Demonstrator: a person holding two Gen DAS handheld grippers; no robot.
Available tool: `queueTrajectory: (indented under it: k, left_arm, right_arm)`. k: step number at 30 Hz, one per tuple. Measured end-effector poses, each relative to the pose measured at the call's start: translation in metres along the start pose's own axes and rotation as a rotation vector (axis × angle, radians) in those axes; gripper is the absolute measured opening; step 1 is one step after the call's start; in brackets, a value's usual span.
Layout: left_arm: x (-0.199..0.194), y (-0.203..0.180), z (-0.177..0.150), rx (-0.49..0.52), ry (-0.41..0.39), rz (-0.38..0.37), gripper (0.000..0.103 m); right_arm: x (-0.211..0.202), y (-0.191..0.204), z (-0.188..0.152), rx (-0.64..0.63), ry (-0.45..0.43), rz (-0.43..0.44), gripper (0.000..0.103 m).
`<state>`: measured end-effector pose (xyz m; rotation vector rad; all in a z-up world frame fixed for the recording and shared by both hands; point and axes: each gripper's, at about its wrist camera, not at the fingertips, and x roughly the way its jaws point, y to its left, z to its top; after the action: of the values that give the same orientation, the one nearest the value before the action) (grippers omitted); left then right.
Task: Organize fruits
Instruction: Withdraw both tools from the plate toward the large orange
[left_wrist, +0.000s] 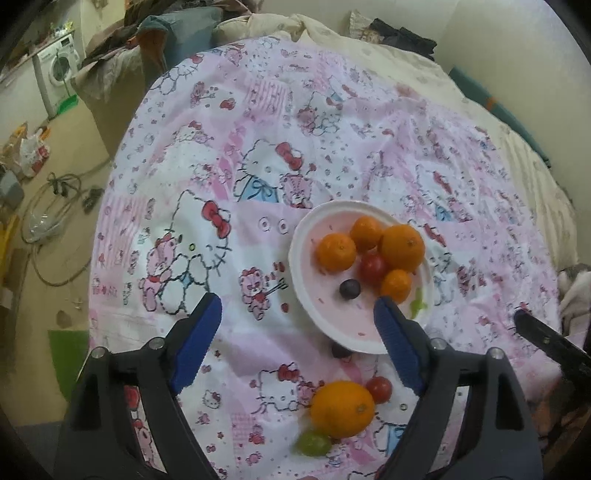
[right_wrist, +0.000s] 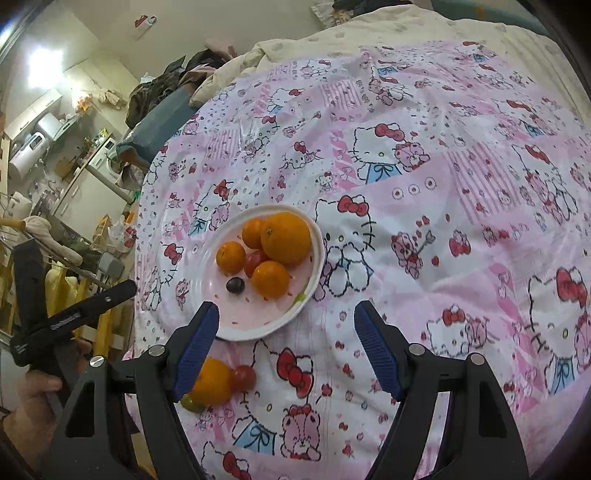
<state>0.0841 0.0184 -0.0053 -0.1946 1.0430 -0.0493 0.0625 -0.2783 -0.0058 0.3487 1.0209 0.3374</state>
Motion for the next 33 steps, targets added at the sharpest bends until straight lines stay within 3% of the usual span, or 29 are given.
queueTrajectory:
  k: [6, 10, 13, 16, 19, 28, 33]
  left_arm:
    - [0.012, 0.005, -0.009, -0.022, 0.060, 0.015, 0.082]
    - [0.026, -0.001, -0.019, 0.000, 0.142, 0.008, 0.082]
    - [0.036, -0.020, -0.035, 0.085, 0.198, 0.010, 0.082]
    - [0.053, -0.046, -0.060, 0.212, 0.306, -0.017, 0.082]
    - [0.069, -0.056, -0.078, 0.267, 0.391, -0.012, 0.082]
    - [0.084, -0.073, -0.092, 0.338, 0.423, 0.018, 0.081]
    - [0.087, -0.076, -0.095, 0.351, 0.426, 0.015, 0.065]
  right_arm:
    - [0.011, -0.008, -0.001, 0.051, 0.020, -0.026, 0.078]
    - [0.023, -0.016, 0.001, 0.111, 0.053, -0.017, 0.078]
    - [0.029, -0.015, 0.001, 0.111, 0.068, -0.024, 0.078]
    - [0.032, -0.013, 0.001, 0.102, 0.077, -0.028, 0.078]
    - [0.034, -0.011, 0.001, 0.096, 0.080, -0.024, 0.078]
    - [0.036, -0.010, 0.003, 0.093, 0.087, -0.019, 0.078]
    - [0.040, -0.009, 0.004, 0.089, 0.091, -0.017, 0.078]
